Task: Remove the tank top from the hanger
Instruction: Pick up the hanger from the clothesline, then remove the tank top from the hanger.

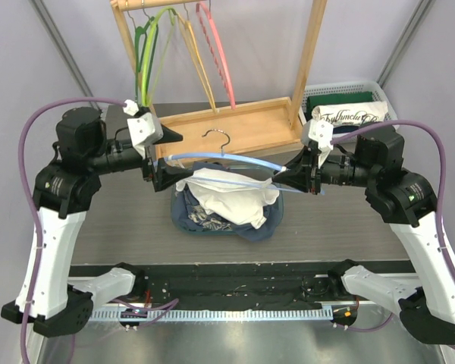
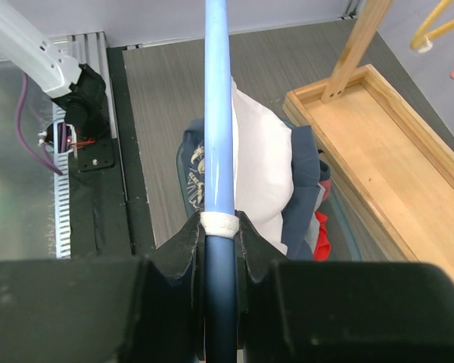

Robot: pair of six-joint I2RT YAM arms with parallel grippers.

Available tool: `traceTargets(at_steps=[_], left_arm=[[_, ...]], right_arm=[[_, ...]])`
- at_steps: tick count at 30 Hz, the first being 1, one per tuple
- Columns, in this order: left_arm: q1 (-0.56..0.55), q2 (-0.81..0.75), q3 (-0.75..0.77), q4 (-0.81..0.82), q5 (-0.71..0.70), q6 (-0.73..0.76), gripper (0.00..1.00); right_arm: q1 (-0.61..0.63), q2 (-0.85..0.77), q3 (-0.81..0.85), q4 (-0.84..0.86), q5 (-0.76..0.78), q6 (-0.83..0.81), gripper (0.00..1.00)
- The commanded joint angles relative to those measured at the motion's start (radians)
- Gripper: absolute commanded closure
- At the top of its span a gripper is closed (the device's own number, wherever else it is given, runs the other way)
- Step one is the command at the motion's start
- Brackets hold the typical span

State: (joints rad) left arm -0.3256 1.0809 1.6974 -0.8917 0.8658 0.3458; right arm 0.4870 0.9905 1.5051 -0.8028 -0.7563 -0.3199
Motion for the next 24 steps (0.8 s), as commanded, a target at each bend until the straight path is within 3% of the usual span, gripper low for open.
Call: traceTargets(at_steps=[1, 7, 17, 20, 24], left_arm=[[0.003, 0.034, 0.041, -0.006, 0.099, 0.053, 0.16], [0.003, 0.077, 0.065, -0.063, 0.237, 0.030, 0.36], [0.003, 0.079, 0.059, 0.026, 0.346, -0.103, 0.46], [0.003, 0.077, 0.042, 0.054, 0.364, -0.120, 0.52], [0.003, 0.073, 0.008, 0.097, 0.372, -0.128, 0.67]], right_arm=[[0.002, -0.015, 0.044, 0.066, -0.078, 0.012, 0.99], [0.002, -0.012, 0.014, 0.158, -0.113, 0.067, 0.99], [0.002, 0.020, -0.009, 0.226, -0.124, 0.102, 0.99], [0.002, 0.027, -0.016, 0.237, -0.127, 0.111, 0.99], [0.002, 0.036, -0.020, 0.246, -0.136, 0.116, 0.99]])
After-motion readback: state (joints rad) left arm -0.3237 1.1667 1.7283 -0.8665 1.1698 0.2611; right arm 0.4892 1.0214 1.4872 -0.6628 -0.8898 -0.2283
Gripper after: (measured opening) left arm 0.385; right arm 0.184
